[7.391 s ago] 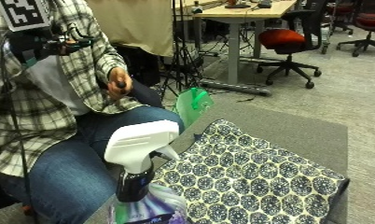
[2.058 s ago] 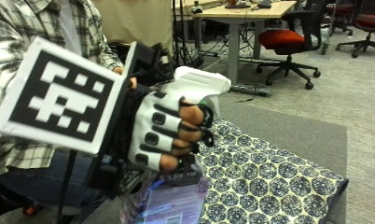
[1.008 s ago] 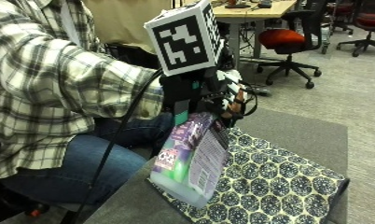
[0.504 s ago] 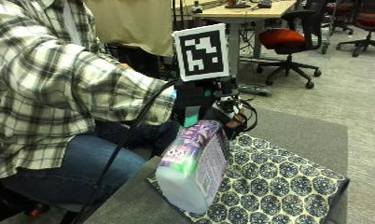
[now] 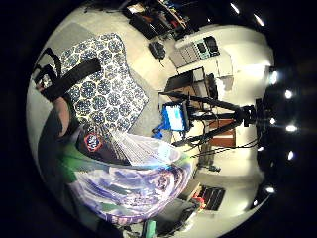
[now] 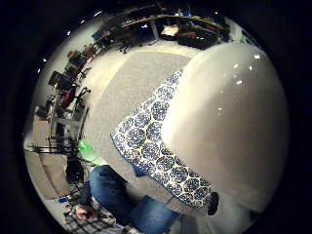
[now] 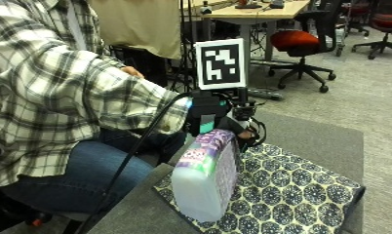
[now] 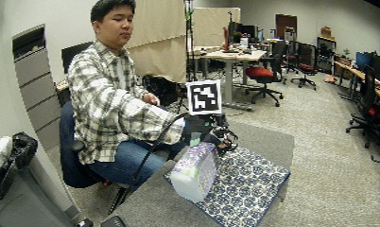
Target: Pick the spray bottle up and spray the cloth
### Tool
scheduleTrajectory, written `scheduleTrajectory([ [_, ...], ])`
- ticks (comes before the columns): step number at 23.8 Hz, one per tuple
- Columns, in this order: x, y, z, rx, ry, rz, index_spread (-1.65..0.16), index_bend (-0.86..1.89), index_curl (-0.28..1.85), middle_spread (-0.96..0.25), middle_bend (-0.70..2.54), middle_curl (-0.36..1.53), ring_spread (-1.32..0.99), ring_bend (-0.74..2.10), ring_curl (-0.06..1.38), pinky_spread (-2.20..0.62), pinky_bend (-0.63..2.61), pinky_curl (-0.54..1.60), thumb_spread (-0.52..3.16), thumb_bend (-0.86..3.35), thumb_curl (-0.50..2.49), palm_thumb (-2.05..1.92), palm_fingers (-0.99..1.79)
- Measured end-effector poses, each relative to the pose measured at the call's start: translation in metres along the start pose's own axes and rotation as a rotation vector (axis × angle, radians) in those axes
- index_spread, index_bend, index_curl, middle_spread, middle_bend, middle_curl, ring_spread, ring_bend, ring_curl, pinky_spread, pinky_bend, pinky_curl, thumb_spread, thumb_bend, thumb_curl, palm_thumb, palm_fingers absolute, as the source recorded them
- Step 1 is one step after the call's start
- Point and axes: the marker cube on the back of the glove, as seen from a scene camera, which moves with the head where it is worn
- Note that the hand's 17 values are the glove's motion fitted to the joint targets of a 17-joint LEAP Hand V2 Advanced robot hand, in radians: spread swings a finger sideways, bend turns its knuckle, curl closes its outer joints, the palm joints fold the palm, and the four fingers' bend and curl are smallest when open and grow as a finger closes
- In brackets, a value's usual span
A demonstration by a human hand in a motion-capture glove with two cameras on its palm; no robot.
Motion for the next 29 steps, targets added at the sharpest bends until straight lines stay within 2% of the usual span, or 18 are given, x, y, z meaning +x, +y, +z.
scheduleTrajectory([
  [6, -0.013, 0.003, 0.005, -0.021, 0.044, -0.093, -0.27, 0.32, 0.56, -0.19, 0.53, 0.53, -0.2, 0.61, 0.49, -0.18, 0.39, 0.4, 0.16, -0.03, 0.79, 1.01, 1.3],
  [17, -0.018, 0.005, 0.005, -0.02, 0.051, -0.064, -0.27, 0.32, 0.56, -0.19, 0.53, 0.53, -0.2, 0.61, 0.49, -0.18, 0.39, 0.4, 0.16, -0.03, 0.8, 1.01, 1.3],
  [24, -0.003, 0.006, -0.009, 0.037, -0.122, 0.038, -0.27, 0.32, 0.56, -0.19, 0.53, 0.53, -0.2, 0.6, 0.49, -0.18, 0.39, 0.4, 0.16, -0.03, 0.8, 1.01, 1.3],
  [29, 0.012, 0.006, -0.028, 0.104, -0.402, 0.153, -0.27, 0.32, 0.56, -0.19, 0.53, 0.53, -0.2, 0.6, 0.49, -0.18, 0.39, 0.4, 0.16, -0.03, 0.8, 1.01, 1.3],
])
